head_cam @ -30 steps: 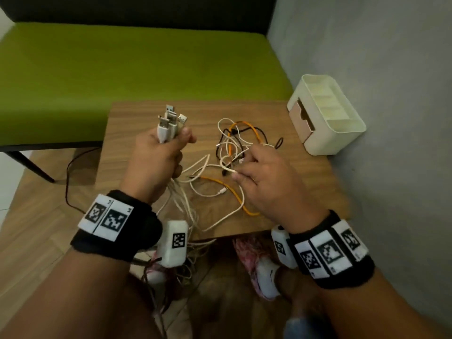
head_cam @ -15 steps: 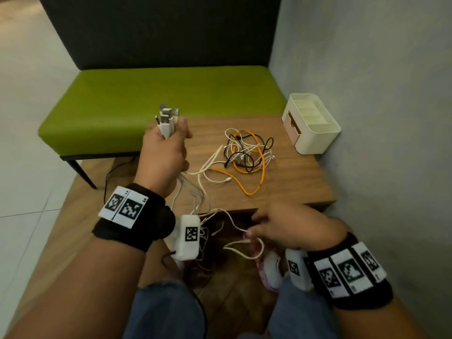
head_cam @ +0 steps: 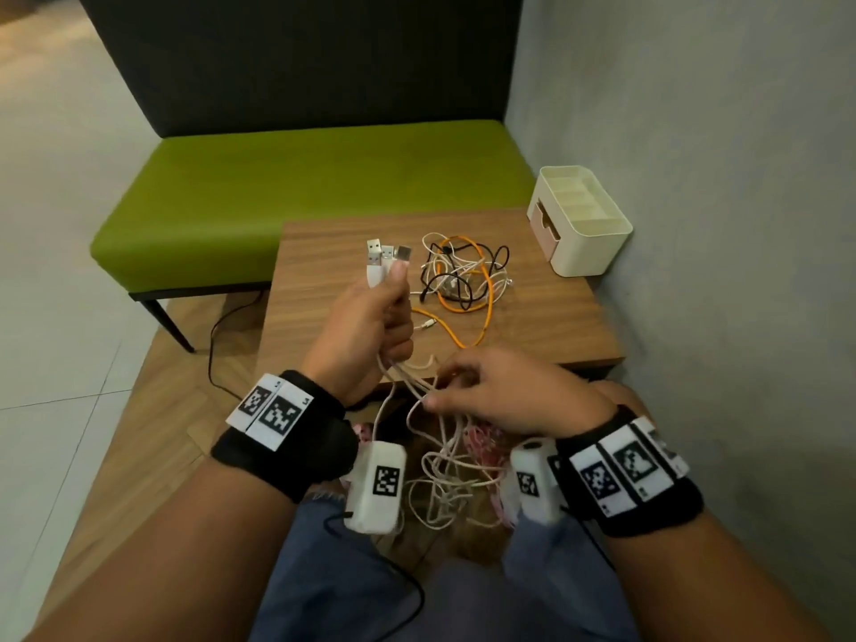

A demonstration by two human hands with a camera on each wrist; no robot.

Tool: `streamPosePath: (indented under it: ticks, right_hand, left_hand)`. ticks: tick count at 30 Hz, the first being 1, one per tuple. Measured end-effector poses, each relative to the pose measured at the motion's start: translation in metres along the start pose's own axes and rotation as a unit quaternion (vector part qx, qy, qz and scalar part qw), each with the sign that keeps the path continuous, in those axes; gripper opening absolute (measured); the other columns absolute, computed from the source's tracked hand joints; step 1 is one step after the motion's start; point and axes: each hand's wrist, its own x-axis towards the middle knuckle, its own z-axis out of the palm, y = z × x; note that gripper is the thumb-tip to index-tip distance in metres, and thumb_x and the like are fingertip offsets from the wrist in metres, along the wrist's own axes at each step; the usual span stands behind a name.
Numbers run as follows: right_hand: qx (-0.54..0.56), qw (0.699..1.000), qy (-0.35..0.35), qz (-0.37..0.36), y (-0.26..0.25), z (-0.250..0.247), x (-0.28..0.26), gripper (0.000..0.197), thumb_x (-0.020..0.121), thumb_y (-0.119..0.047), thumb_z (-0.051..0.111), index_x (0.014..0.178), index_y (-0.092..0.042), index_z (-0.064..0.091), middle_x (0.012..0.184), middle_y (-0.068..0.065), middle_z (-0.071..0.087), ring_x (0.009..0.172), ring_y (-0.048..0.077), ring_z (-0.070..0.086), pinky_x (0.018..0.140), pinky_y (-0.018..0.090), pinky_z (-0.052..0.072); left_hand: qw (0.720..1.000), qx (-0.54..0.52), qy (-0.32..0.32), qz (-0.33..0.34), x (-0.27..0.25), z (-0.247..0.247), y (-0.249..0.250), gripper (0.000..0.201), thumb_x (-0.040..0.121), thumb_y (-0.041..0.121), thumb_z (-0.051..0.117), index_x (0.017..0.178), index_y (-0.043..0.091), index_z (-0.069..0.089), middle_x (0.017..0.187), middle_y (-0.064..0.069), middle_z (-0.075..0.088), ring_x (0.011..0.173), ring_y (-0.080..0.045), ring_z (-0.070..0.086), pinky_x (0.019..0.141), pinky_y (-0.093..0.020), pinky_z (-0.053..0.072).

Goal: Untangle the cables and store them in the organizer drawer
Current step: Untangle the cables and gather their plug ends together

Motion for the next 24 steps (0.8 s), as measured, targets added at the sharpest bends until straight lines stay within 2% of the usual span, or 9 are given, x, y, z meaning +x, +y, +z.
streamPosePath:
  ticks: [4, 8, 9, 11, 13, 16, 18, 21, 24]
  right_hand:
    - [0.119, 0.984, 0.130, -0.017, 0.000, -0.015, 0.001, 0.047, 0.079, -0.047, 0.076, 0.122, -0.034, 0.060, 0.107, -0.017, 0.065, 0.099, 0.001, 0.062, 0.091, 0.034, 0.053]
    - [0.266, 0.954, 0.108, -0.084, -0.006, -0.007, 0.002, 0.030, 0.084, -0.032, 0.075, 0.111, -0.040, 0.065, 0.114, -0.015, 0.070, 0.111, 0.000, 0.063, 0.101, 0.038, 0.051]
    - [0.287, 0.947, 0.108, -0.092, -0.005, -0.004, 0.004, 0.034, 0.086, -0.031, 0.073, 0.119, -0.035, 0.064, 0.118, -0.012, 0.069, 0.113, 0.002, 0.063, 0.103, 0.039, 0.049]
    - [0.311, 0.938, 0.129, -0.076, -0.001, 0.003, 0.009, 0.067, 0.085, -0.033, 0.074, 0.145, -0.027, 0.044, 0.131, -0.005, 0.064, 0.120, 0.005, 0.059, 0.107, 0.038, 0.046]
    - [0.279, 0.946, 0.153, -0.064, 0.001, 0.007, 0.012, 0.076, 0.087, -0.032, 0.072, 0.151, -0.031, 0.032, 0.138, -0.004, 0.058, 0.127, 0.005, 0.053, 0.108, 0.034, 0.043]
    - [0.171, 0.968, 0.164, -0.076, 0.002, 0.007, 0.009, 0.048, 0.092, -0.028, 0.067, 0.138, -0.028, 0.056, 0.135, -0.007, 0.061, 0.125, 0.002, 0.052, 0.105, 0.020, 0.039]
    - [0.138, 0.977, 0.148, -0.074, 0.005, 0.008, 0.007, 0.039, 0.092, -0.028, 0.067, 0.131, -0.029, 0.062, 0.128, -0.010, 0.065, 0.120, 0.000, 0.055, 0.100, 0.016, 0.040]
    - [0.133, 0.982, 0.112, -0.067, 0.011, 0.011, 0.004, 0.036, 0.091, -0.027, 0.068, 0.127, -0.031, 0.065, 0.121, -0.013, 0.068, 0.115, -0.002, 0.058, 0.104, 0.025, 0.044]
    - [0.122, 0.986, 0.088, -0.071, 0.014, 0.014, 0.003, 0.034, 0.093, -0.026, 0.066, 0.126, -0.031, 0.064, 0.125, -0.015, 0.066, 0.119, -0.003, 0.056, 0.107, 0.028, 0.043]
  left_hand:
    - [0.999, 0.015, -0.014, -0.027, -0.008, -0.001, -0.019, 0.023, 0.102, 0.027, 0.040, 0.081, 0.018, 0.044, 0.063, 0.002, 0.022, 0.051, -0.010, 0.017, 0.048, -0.024, 0.018]
    - [0.989, 0.147, -0.012, 0.005, -0.014, 0.007, -0.038, 0.030, 0.105, 0.023, 0.038, 0.112, 0.000, 0.055, 0.071, -0.010, 0.042, 0.050, -0.010, 0.035, 0.048, -0.025, 0.031]
    - [0.981, 0.191, -0.014, 0.014, -0.015, 0.007, -0.040, 0.032, 0.106, 0.022, 0.037, 0.114, -0.004, 0.054, 0.070, -0.010, 0.042, 0.051, -0.011, 0.037, 0.049, -0.027, 0.032]
    - [0.962, 0.268, -0.032, 0.034, -0.017, 0.006, -0.044, 0.027, 0.106, 0.016, 0.036, 0.101, -0.002, 0.055, 0.066, -0.007, 0.043, 0.053, -0.011, 0.041, 0.051, -0.029, 0.035]
    - [0.946, 0.315, -0.063, 0.044, -0.021, 0.008, -0.050, 0.027, 0.105, 0.013, 0.034, 0.087, 0.014, 0.053, 0.062, -0.003, 0.046, 0.051, -0.006, 0.047, 0.052, -0.028, 0.039]
    - [0.940, 0.329, -0.083, 0.036, -0.025, 0.008, -0.061, 0.030, 0.106, 0.015, 0.033, 0.081, 0.014, 0.049, 0.061, -0.004, 0.050, 0.053, -0.012, 0.057, 0.054, -0.029, 0.045]
    - [0.939, 0.329, -0.094, 0.035, -0.027, 0.005, -0.070, 0.034, 0.106, 0.016, 0.035, 0.075, 0.015, 0.049, 0.056, 0.003, 0.051, 0.052, -0.015, 0.055, 0.052, -0.031, 0.044]
    - [0.937, 0.327, -0.112, 0.049, -0.029, 0.002, -0.080, 0.037, 0.104, 0.011, 0.038, 0.072, 0.024, 0.049, 0.051, 0.010, 0.050, 0.047, -0.005, 0.044, 0.048, -0.027, 0.038]
    - [0.937, 0.322, -0.120, 0.055, -0.029, 0.002, -0.083, 0.030, 0.099, 0.001, 0.044, 0.077, 0.018, 0.057, 0.059, 0.011, 0.059, 0.056, -0.001, 0.051, 0.054, -0.025, 0.041]
